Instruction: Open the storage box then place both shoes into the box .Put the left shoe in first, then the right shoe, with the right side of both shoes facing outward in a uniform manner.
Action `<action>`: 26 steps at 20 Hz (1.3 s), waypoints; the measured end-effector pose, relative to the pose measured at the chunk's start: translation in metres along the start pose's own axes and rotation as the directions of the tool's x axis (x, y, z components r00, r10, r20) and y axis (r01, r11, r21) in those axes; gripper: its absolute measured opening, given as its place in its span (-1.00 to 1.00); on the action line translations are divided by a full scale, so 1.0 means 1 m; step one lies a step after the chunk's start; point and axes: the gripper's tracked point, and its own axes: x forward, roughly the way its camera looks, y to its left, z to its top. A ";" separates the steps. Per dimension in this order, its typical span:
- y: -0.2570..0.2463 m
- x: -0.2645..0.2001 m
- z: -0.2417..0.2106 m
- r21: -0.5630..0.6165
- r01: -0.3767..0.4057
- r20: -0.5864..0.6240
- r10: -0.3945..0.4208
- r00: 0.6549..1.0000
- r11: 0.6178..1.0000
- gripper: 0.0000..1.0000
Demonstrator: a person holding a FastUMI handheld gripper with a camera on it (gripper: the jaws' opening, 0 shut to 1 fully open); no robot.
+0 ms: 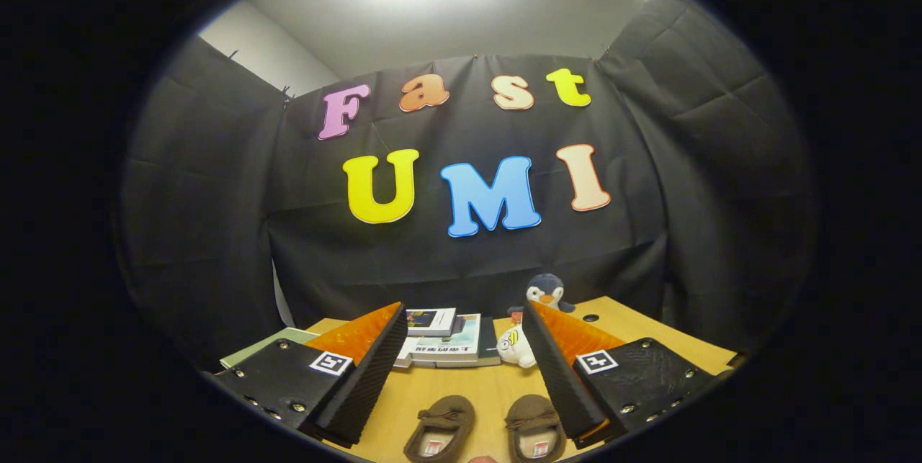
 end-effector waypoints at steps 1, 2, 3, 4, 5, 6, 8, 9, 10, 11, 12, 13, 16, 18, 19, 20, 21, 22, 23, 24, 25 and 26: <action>0.004 0.001 -0.007 0.031 -0.007 -0.020 0.007 1.000 0.999 0.95; 0.010 0.000 -0.015 0.071 -0.015 -0.043 0.019 0.999 0.997 0.95; 0.015 0.001 -0.024 0.114 -0.019 -0.068 0.027 0.997 0.993 0.94; 0.018 0.001 -0.032 0.158 -0.019 -0.092 0.034 0.995 0.987 0.95; 0.023 0.001 -0.039 0.204 -0.022 -0.113 0.046 0.993 0.979 0.95; 0.027 0.000 -0.046 0.243 -0.019 -0.132 0.052 0.990 0.970 0.94; 0.031 0.002 -0.060 0.301 -0.005 -0.162 0.057 0.985 0.954 0.95; 0.033 0.002 -0.067 0.321 0.001 -0.178 0.059 0.982 0.947 0.95; 0.039 0.002 -0.075 0.341 0.001 -0.192 0.068 0.979 0.940 0.94; 0.045 0.001 -0.082 0.361 -0.001 -0.204 0.079 0.976 0.933 0.95; 0.052 0.001 -0.088 0.381 -0.009 -0.215 0.098 0.972 0.925 0.94; 0.060 0.002 -0.094 0.401 -0.018 -0.229 0.120 0.966 0.916 0.95; 0.085 0.000 -0.113 0.491 -0.047 -0.259 0.198 0.945 0.870 0.95; 0.099 -0.001 -0.127 0.551 -0.047 -0.287 0.242 0.927 0.833 0.95; 0.105 -0.002 -0.135 0.573 -0.041 -0.303 0.259 0.917 0.819 0.95; 0.110 -0.002 -0.140 0.592 -0.039 -0.317 0.277 0.907 0.805 0.95; 0.116 -0.003 -0.146 0.614 -0.036 -0.331 0.299 0.895 0.789 0.95; 0.123 -0.005 -0.152 0.639 -0.034 -0.339 0.322 0.884 0.768 0.95; 0.128 -0.005 -0.158 0.667 -0.029 -0.348 0.346 0.871 0.745 0.95; 0.135 -0.006 -0.162 0.693 -0.021 -0.353 0.365 0.862 0.720 0.95; 0.139 -0.006 -0.165 0.717 -0.013 -0.356 0.382 0.853 0.697 0.95; 0.143 -0.007 -0.169 0.735 -0.007 -0.358 0.397 0.845 0.678 0.95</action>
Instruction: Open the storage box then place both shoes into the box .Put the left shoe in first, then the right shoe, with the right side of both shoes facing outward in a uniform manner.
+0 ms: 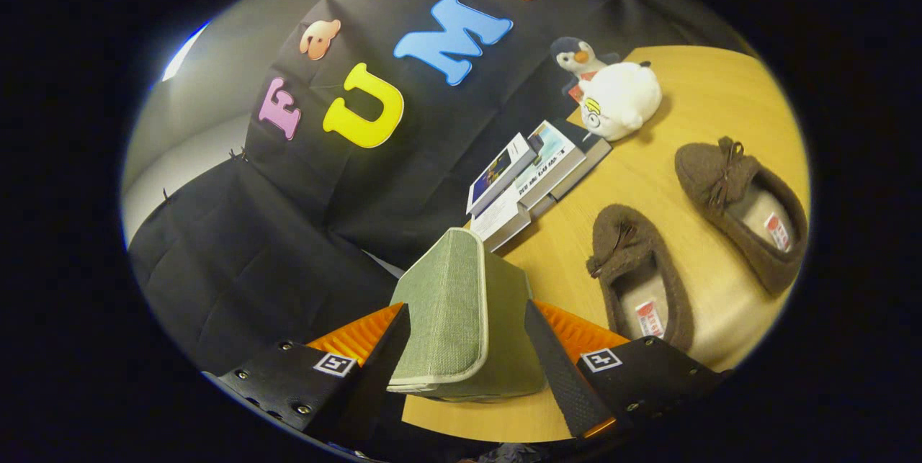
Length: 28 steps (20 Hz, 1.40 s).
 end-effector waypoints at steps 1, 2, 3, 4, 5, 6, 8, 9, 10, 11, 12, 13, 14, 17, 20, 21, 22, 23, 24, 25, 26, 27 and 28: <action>0.000 0.002 -0.005 0.020 -0.004 -0.013 0.005 1.000 1.000 0.95; -0.001 0.005 -0.009 0.040 -0.007 -0.028 0.008 1.000 0.999 0.95; 0.000 0.008 -0.015 0.065 -0.016 -0.041 0.019 0.999 0.998 0.95; 0.001 0.012 -0.019 0.097 -0.026 -0.050 0.031 0.998 0.995 0.95; 0.000 0.017 -0.023 0.129 -0.033 -0.058 0.041 0.997 0.991 0.95; 0.000 0.021 -0.026 0.161 -0.038 -0.067 0.049 0.997 0.986 0.95; 0.001 0.028 -0.035 0.221 -0.046 -0.082 0.065 0.994 0.974 0.95; 0.000 0.031 -0.037 0.253 -0.051 -0.086 0.075 0.993 0.966 0.95; 0.000 0.029 -0.041 0.286 -0.056 -0.088 0.084 0.993 0.957 0.95; 0.001 0.030 -0.042 0.322 -0.065 -0.089 0.099 0.991 0.944 0.95; 0.001 0.033 -0.042 0.358 -0.073 -0.085 0.111 0.990 0.931 0.95; -0.002 0.034 -0.042 0.390 -0.075 -0.082 0.116 0.990 0.918 0.89; 0.000 0.035 -0.044 0.415 -0.083 -0.081 0.128 0.988 0.906 0.89; -0.001 0.044 -0.046 0.469 -0.085 -0.089 0.142 0.986 0.879 0.56; 0.002 0.040 -0.054 0.489 -0.095 -0.115 0.172 0.978 0.867 0.42; 0.006 0.040 -0.056 0.491 -0.105 -0.124 0.189 0.974 0.865 0.42; 0.008 0.038 -0.057 0.489 -0.113 -0.132 0.202 0.970 0.865 0.42; 0.008 0.039 -0.058 0.486 -0.117 -0.137 0.207 0.969 0.866 0.42; 0.008 0.038 -0.059 0.487 -0.115 -0.147 0.211 0.966 0.866 0.42; 0.010 0.045 -0.062 0.496 -0.117 -0.135 0.209 0.969 0.860 0.20; 0.009 0.035 -0.057 0.508 -0.125 -0.147 0.229 0.962 0.852 -0.01; 0.008 0.034 -0.057 0.510 -0.128 -0.161 0.240 0.957 0.851 -0.07; 0.011 0.032 -0.060 0.504 -0.135 -0.174 0.254 0.951 0.853 -0.08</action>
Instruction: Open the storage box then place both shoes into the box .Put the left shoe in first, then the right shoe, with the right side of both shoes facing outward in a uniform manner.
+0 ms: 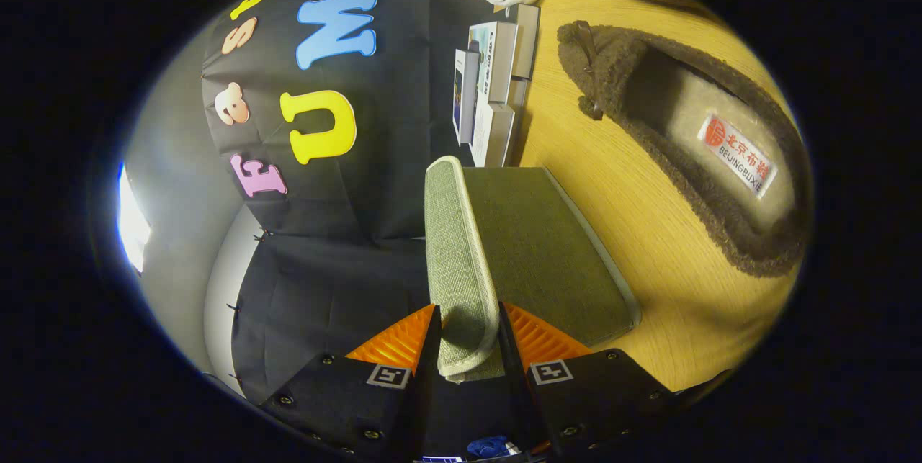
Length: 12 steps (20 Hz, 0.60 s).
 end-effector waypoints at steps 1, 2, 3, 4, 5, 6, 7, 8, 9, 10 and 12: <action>0.001 -0.005 -0.005 -0.020 0.000 -0.020 0.000 1.000 1.000 -0.07; 0.007 -0.011 0.010 0.009 -0.025 0.036 0.024 0.999 1.000 -0.08; 0.009 -0.005 0.014 0.004 -0.037 0.043 0.037 0.998 0.999 -0.82; 0.010 -0.005 0.008 -0.028 -0.029 0.030 0.030 0.999 0.999 -0.82; 0.014 -0.007 0.011 -0.045 -0.038 0.044 0.040 0.998 0.998 -0.82; 0.018 -0.002 0.009 -0.079 -0.025 0.038 0.028 0.999 0.997 -1.00; 0.021 -0.008 0.007 -0.106 -0.016 0.027 0.019 0.999 0.994 -1.00; 0.026 -0.007 0.008 -0.121 -0.008 0.025 0.011 1.000 0.993 -1.00; 0.033 -0.008 0.005 -0.145 -0.003 0.016 0.006 1.000 0.989 -1.00; 0.039 -0.008 0.005 -0.176 0.006 0.011 -0.004 1.000 0.984 -1.00; 0.056 -0.010 0.002 -0.238 0.011 0.002 -0.011 1.000 0.971 -1.00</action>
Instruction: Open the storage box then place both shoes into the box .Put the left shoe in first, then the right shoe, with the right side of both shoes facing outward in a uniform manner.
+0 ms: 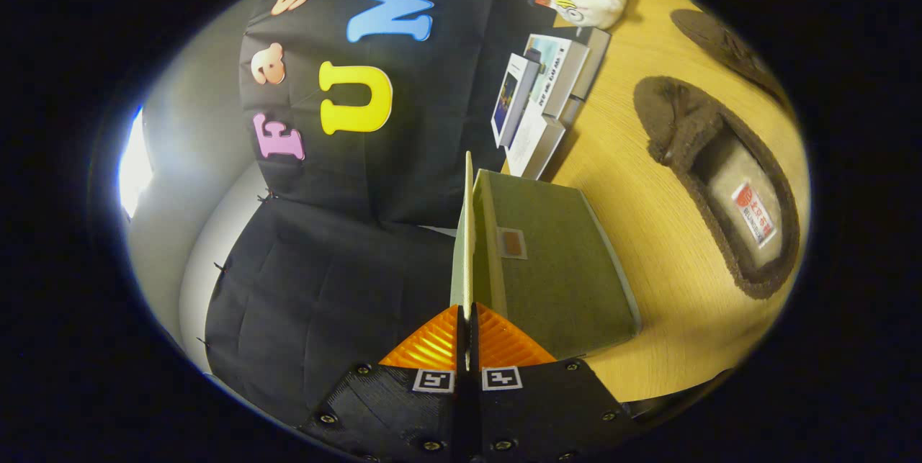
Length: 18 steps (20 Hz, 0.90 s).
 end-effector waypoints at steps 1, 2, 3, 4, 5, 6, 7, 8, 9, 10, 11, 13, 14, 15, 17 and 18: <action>0.010 0.000 0.000 -0.027 -0.002 -0.005 0.002 1.000 1.000 -1.00; 0.019 0.000 0.002 -0.054 -0.002 -0.008 0.002 1.000 0.999 -1.00; 0.029 0.002 0.002 -0.082 -0.006 -0.012 0.005 1.000 0.997 -1.00; 0.038 0.004 0.004 -0.106 -0.010 -0.014 0.008 1.000 0.994 -1.00; 0.049 0.006 0.003 -0.130 -0.014 -0.019 0.012 1.000 0.991 -1.00; 0.059 0.009 0.003 -0.151 -0.018 -0.022 0.015 1.000 0.988 -1.00; 0.070 0.012 0.001 -0.171 -0.024 -0.027 0.020 0.999 0.985 -1.00; 0.079 0.014 0.000 -0.189 -0.029 -0.034 0.023 0.999 0.982 -1.00; 0.090 0.019 -0.002 -0.208 -0.037 -0.041 0.029 0.999 0.977 -1.00; 0.099 0.023 -0.004 -0.233 -0.041 -0.050 0.030 0.998 0.972 -1.00; 0.108 0.026 -0.005 -0.263 -0.042 -0.057 0.028 0.998 0.964 -1.00; 0.121 0.033 -0.009 -0.322 -0.045 -0.069 0.024 0.997 0.946 -1.00; 0.128 0.038 -0.012 -0.345 -0.046 -0.073 0.022 0.997 0.937 -1.00; 0.134 0.042 -0.016 -0.366 -0.046 -0.080 0.018 0.997 0.930 -1.00; 0.145 0.050 -0.021 -0.405 -0.047 -0.080 0.016 0.997 0.913 -1.00; 0.151 0.054 -0.024 -0.420 -0.050 -0.084 0.016 0.996 0.906 -1.00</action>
